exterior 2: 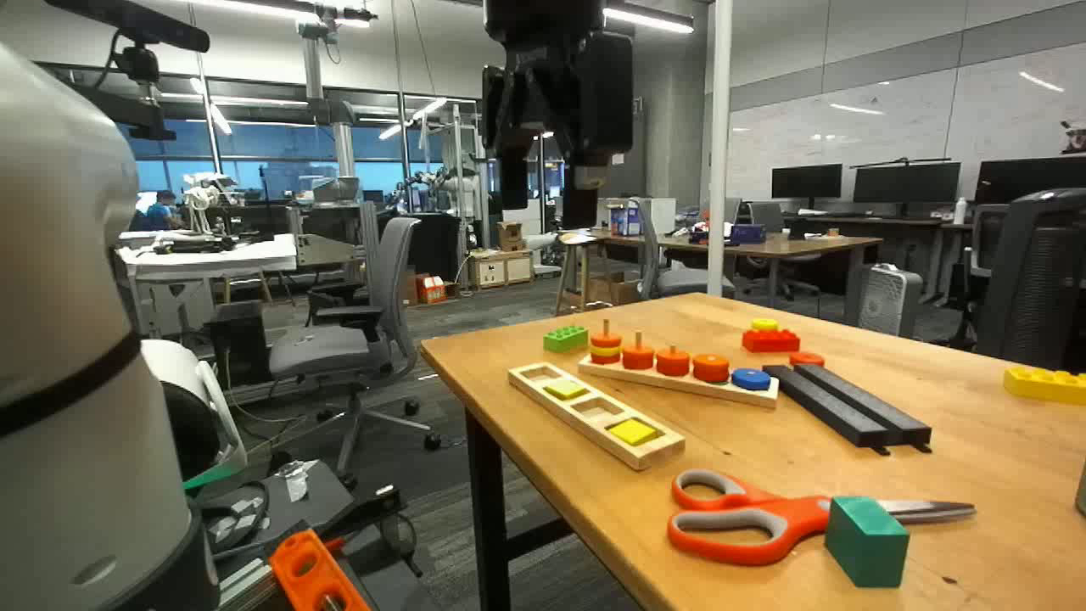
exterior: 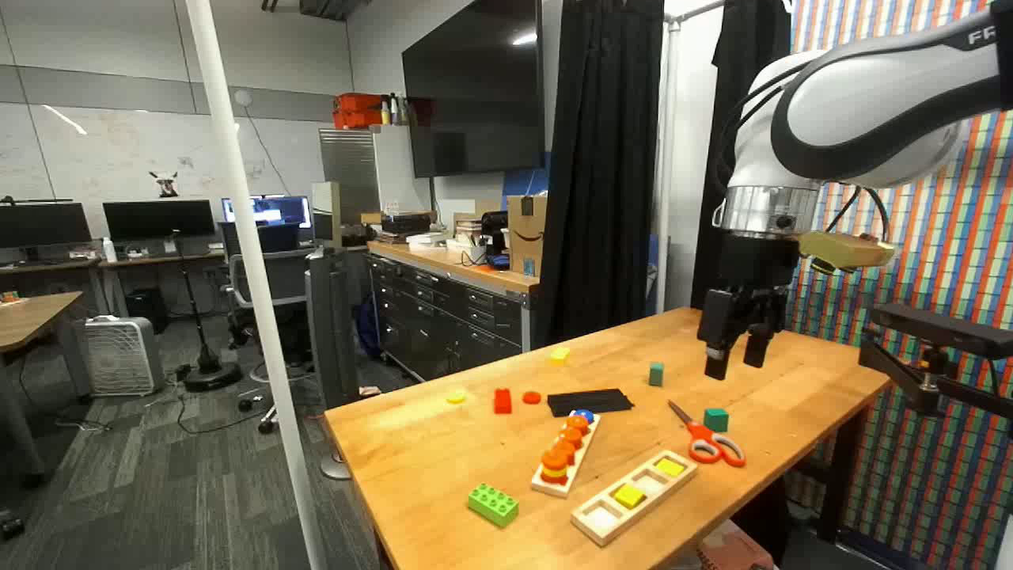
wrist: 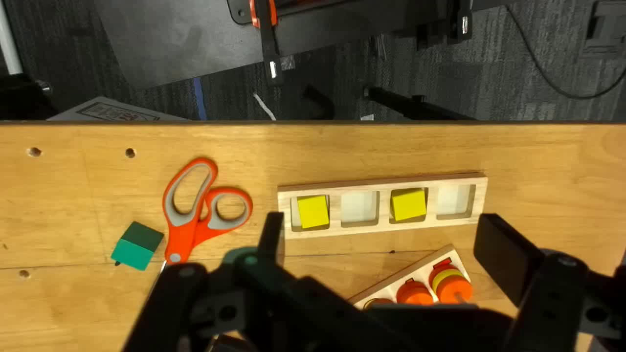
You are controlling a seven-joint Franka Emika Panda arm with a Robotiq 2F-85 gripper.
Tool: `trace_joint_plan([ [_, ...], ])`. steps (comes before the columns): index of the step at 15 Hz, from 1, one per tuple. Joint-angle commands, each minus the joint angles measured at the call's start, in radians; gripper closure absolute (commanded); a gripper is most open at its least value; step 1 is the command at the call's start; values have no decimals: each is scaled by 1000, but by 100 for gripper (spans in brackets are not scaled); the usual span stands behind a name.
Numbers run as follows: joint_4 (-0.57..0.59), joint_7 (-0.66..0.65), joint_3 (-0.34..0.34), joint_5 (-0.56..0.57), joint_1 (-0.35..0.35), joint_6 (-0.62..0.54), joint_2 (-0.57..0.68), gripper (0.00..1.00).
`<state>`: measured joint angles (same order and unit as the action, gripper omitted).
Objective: Put the green block on the square compartment on the box
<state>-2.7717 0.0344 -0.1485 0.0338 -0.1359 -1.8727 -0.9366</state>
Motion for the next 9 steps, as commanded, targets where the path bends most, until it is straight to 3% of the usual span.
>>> trace_joint_plan([
  [1, 2, 3, 4, -3, -5, 2, 1, 0],
  [6, 2, 3, 4, -3, -5, 2, 1, 0],
  [9, 2, -125, 25, 0, -61, -61, 56, 0],
])
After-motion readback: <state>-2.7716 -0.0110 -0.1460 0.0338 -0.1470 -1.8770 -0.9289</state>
